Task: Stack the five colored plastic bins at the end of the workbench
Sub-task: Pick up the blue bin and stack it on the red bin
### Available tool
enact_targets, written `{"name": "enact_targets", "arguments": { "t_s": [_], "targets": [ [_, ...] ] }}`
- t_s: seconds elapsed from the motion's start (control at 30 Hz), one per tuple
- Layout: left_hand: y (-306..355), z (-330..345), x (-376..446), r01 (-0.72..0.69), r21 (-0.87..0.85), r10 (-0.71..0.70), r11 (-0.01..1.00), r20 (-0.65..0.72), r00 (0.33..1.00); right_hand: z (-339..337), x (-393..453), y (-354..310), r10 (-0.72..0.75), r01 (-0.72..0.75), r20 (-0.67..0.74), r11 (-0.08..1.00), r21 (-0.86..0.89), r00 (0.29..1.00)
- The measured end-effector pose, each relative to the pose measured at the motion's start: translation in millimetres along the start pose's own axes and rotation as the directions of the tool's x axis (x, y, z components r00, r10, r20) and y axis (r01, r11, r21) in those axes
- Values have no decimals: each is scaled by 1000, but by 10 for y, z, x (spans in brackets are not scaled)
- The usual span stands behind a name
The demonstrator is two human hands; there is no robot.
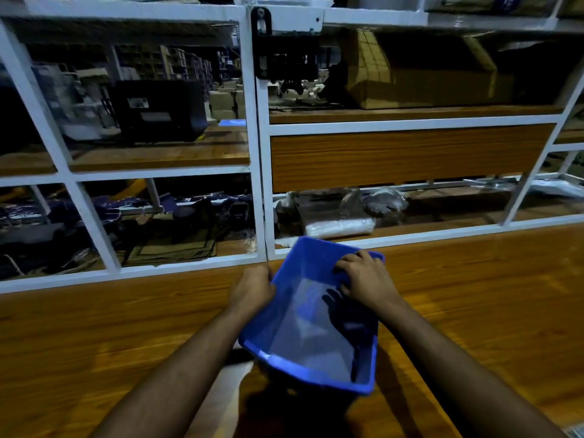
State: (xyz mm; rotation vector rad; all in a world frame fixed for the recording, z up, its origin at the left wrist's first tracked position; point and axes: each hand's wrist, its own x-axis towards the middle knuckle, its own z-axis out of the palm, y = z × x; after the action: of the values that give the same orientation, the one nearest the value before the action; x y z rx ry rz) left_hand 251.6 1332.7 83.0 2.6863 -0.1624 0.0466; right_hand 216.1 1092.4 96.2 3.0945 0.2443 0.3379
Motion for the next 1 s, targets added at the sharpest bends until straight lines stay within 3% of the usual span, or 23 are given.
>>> {"name": "enact_targets", "arguments": {
  "t_s": [0.13,0.27,0.4,0.47,0.5,0.57,0.6,0.67,0.77,1.0],
  "targets": [
    [25,11,-23,168,-240,-163,956,38,986,51,-85,56,146,-144,-30,988,49,989],
    [37,22,-73,330,-572,-278,751,180,944,110,-125,88,216,-221,45,956,190,975],
    [-24,-11,-127,398,-722,-272,565,292,917,159,-55,212,304,-294,43,866,404,952],
    [-67,-41,-136,460,-770,-239,441,394,888,159,-48,244,402,-388,135,656,647,905],
    [-93,-57,-137,494,-783,-216,378,444,870,143,-59,241,439,-434,226,461,774,870],
    [-150,-79,-137,547,-781,-190,302,513,837,100,-65,249,428,-522,444,79,849,787],
    [-177,-85,-138,561,-775,-183,291,531,828,78,-59,280,402,-558,512,-4,830,759],
    [-224,-89,-146,577,-767,-162,283,554,816,36,-55,328,340,-620,604,-72,781,721],
    [-273,-85,-184,574,-762,-135,299,562,816,36,-86,361,268,-679,674,-85,729,689],
    [-342,-150,-285,548,-756,-82,357,559,825,103,-248,355,239,-660,671,-138,739,702]
  ]
}}
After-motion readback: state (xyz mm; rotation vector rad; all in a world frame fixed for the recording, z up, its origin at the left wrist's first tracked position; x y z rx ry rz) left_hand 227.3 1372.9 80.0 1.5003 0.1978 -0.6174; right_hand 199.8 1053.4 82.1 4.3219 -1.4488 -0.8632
